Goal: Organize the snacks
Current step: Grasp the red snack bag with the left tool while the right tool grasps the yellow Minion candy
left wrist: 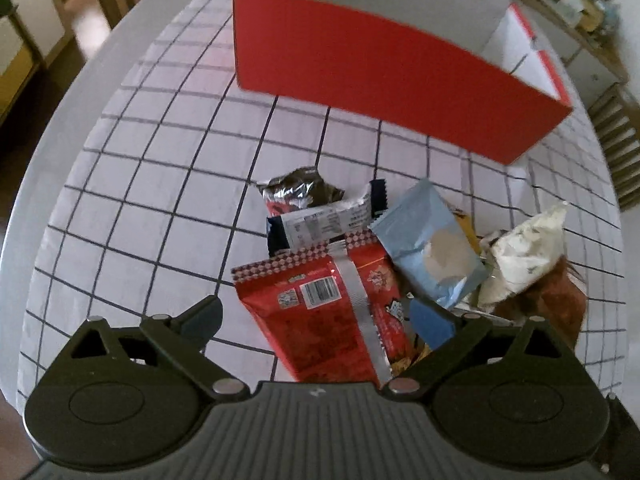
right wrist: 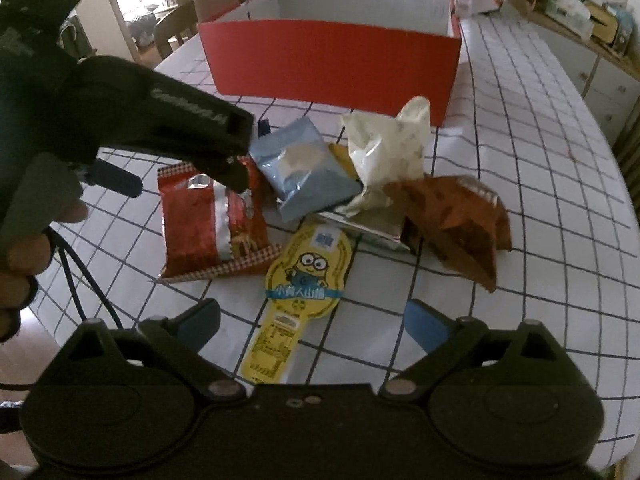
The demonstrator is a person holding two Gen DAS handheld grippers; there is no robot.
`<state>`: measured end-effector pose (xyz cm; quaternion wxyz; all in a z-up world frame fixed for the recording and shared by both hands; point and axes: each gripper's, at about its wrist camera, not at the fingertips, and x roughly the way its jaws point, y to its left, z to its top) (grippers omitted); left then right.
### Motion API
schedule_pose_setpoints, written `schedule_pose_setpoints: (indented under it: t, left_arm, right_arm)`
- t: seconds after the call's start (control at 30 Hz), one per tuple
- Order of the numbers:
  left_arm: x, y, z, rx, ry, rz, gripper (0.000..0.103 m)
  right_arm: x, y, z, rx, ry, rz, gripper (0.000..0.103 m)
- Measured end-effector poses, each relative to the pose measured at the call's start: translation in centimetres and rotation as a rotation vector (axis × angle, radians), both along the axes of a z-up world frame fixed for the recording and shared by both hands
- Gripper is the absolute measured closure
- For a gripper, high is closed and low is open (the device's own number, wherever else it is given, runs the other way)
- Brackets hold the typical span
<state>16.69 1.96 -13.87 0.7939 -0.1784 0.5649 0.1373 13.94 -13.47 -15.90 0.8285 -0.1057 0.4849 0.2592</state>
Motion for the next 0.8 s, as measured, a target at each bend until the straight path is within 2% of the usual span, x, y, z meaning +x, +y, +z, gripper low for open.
schedule_pose_setpoints:
  t: [0.27,0.5,0.63,0.8]
  left_arm:
    - [1.0,-0.7,-1.4,-0.037,0.06,0.032,0.002]
    - [1.7,-1.0,-2.6,-0.032,0.136,0.038,0.003]
    - [1.7,-0.8,-3.1,-0.037,0.151,0.048,0.004]
    - [1.5,-0.7,-2.9,-0.029,0.149,0.049,0.008]
  right_arm:
    - [1.4,0.3,-1.1,0.003,0.024,0.032,0.005]
    - [3.5,1.9,-2.1,-0.047,0.061,0.027,0.007]
    - [4.3,2.6,-2.7,-0.08,0.092,0.018,0.014]
    - [4.0,3.5,-3.2,-0.137,0.072,0.051,0.013]
